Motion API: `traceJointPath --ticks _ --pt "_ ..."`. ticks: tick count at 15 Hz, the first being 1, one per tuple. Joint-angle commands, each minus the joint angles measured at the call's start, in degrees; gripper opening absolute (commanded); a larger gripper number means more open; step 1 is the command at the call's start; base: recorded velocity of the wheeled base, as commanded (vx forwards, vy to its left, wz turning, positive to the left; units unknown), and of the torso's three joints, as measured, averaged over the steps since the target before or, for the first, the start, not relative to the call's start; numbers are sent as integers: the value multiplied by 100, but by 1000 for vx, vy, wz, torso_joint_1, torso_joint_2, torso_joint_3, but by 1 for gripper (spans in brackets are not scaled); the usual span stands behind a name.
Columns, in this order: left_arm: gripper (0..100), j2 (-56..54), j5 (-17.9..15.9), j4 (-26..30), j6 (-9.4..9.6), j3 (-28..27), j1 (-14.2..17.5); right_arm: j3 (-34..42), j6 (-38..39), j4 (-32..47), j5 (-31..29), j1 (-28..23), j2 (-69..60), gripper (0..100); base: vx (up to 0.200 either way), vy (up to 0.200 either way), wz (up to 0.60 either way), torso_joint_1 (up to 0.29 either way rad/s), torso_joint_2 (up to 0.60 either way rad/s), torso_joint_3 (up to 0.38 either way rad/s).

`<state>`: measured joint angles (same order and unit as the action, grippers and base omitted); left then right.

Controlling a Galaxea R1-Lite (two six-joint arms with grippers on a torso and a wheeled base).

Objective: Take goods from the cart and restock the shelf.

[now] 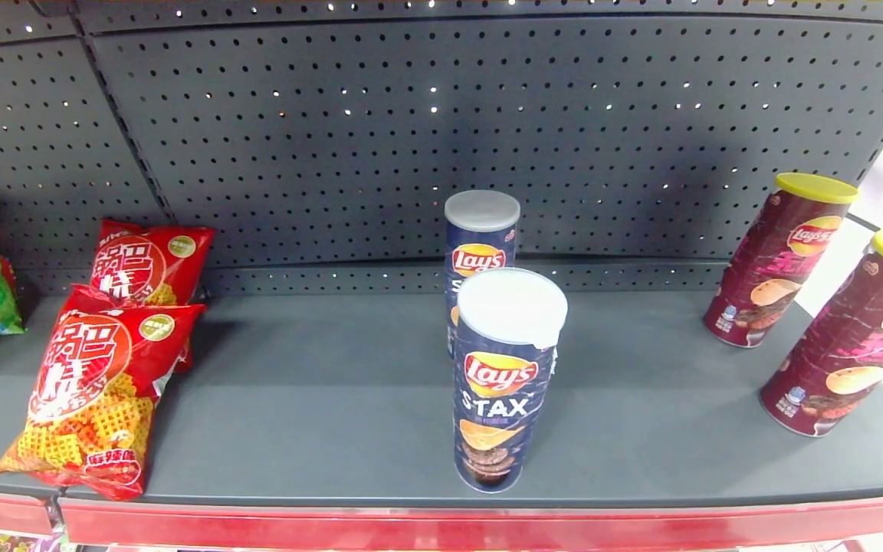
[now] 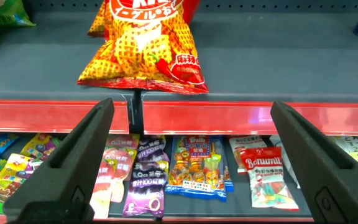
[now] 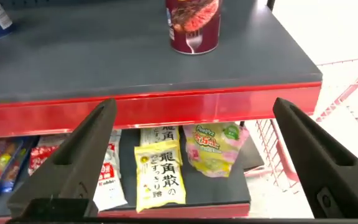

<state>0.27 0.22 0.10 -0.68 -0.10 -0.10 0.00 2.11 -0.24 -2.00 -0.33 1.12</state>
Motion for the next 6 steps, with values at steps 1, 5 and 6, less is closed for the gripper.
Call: traceJointPath --ticks 1,5,6 --pt "100 8 4 -1 -2 1 1 0 18 7 -2 24 -103 100 0 0 0 0 0 0" --pt "100 8 4 -1 -2 1 1 0 -79 24 -2 24 -103 100 0 0 0 0 0 0" --pt "100 8 4 -1 -2 1 1 0 -132 24 24 24 -103 100 0 0 0 0 0 0"
